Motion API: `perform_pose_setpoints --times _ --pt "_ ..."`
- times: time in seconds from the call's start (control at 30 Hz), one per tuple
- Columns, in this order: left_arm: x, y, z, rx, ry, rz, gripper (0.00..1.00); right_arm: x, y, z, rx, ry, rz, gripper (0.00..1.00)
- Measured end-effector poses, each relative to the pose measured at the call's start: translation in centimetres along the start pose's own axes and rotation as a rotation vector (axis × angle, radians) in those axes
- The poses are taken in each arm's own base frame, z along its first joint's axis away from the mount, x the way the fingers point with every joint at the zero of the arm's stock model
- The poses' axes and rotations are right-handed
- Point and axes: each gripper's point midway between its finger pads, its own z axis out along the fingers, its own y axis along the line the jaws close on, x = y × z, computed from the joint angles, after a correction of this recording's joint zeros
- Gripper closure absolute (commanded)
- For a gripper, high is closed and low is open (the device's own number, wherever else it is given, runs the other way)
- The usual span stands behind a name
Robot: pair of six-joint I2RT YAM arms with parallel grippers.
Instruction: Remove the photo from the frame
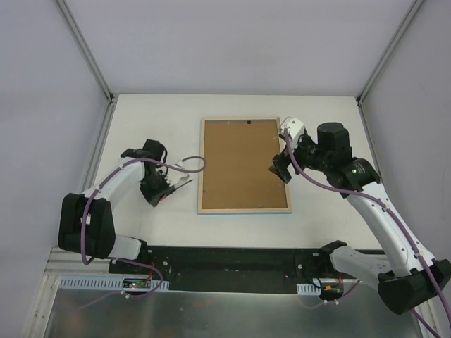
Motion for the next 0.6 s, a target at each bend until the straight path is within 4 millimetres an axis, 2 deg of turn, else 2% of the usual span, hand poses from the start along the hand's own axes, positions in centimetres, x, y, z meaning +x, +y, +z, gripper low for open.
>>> perform_pose_setpoints --times 0.13,0.2,0.27,0.4,0.6 --pt "-7.3 0.8 -6.2 -0.028 -0.21 0.07 1.0 0.0 2.3 -0.3 -0.121 -0.056 -0.089 0.01" --pt "-10.2 -0.3 -8.6 -0.025 -0.283 0.127 1.0 0.2 3.4 -0.6 -0.165 -0.091 -0.141 0.03" --pt "-12.5 -2.5 -10.2 0.015 -0.33 0.18 1.0 0.4 4.3 -0.9 -0.19 -0.113 -0.205 0.05" --pt "-15.5 -6.2 -11.7 0.179 -0.332 0.179 1.0 -0.4 4.8 -1.0 -0.2 -0.149 -0.349 0.07" --pt "-20.0 -7.7 -12.0 0.416 -0.284 0.036 1.0 -0.7 4.6 -0.5 -0.163 -0.135 -0.58 0.09"
